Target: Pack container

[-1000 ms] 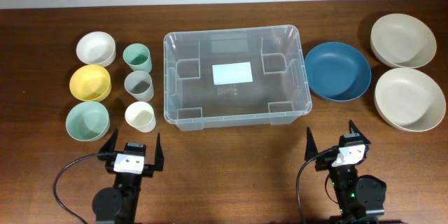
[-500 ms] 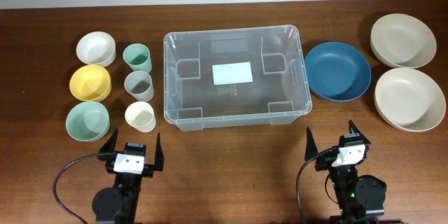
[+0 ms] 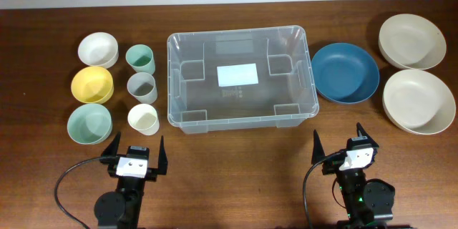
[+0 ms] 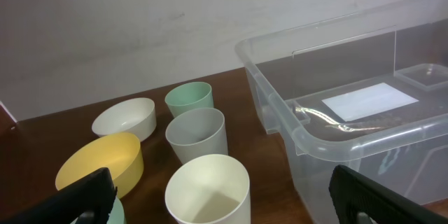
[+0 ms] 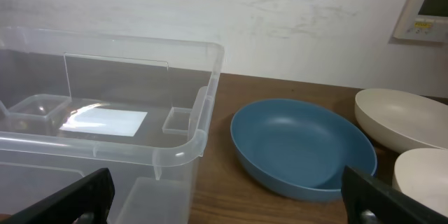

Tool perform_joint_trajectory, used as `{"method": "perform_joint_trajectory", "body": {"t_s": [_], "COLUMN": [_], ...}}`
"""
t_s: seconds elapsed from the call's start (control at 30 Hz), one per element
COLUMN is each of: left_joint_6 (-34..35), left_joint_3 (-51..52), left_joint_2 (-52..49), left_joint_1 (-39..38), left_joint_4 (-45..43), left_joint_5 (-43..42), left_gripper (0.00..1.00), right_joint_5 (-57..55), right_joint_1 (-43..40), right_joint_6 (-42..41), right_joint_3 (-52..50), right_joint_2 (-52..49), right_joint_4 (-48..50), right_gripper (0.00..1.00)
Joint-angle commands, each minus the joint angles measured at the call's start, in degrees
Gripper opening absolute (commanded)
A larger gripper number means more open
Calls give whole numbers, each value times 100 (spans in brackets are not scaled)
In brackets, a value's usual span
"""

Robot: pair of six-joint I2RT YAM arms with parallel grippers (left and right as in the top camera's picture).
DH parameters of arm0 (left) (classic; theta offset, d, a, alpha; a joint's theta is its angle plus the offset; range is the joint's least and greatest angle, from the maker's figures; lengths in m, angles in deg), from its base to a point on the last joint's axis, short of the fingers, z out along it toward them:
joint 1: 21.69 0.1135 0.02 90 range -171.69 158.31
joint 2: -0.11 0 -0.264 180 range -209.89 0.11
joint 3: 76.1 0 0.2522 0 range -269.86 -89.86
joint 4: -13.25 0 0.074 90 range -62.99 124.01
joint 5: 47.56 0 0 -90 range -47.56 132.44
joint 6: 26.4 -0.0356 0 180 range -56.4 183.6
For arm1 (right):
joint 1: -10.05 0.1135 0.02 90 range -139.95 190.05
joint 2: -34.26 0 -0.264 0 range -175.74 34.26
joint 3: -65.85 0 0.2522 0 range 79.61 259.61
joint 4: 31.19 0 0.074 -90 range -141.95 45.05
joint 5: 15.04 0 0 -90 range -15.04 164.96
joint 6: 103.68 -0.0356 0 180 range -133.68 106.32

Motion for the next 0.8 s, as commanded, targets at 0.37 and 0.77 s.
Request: {"method": "perform_joint_trajectory", "body": {"t_s": [0.37, 0.77], "left_joint_6": [-72, -72], "left_joint_3": [13, 13], "left_joint_2": [37, 37], "left_joint_1": [31, 31], "left_joint_4": [48, 46], "left_joint_5": [101, 101], "left_gripper": [100, 100], "right_joint_5": [37, 273], "right_joint_1": [48, 48], "right_joint_6": [-35, -37], "right_joint_3": [-26, 531], "right_joint_2": [59, 57], "right_joint_4": [-33, -120], "right_gripper": [99, 99]}}
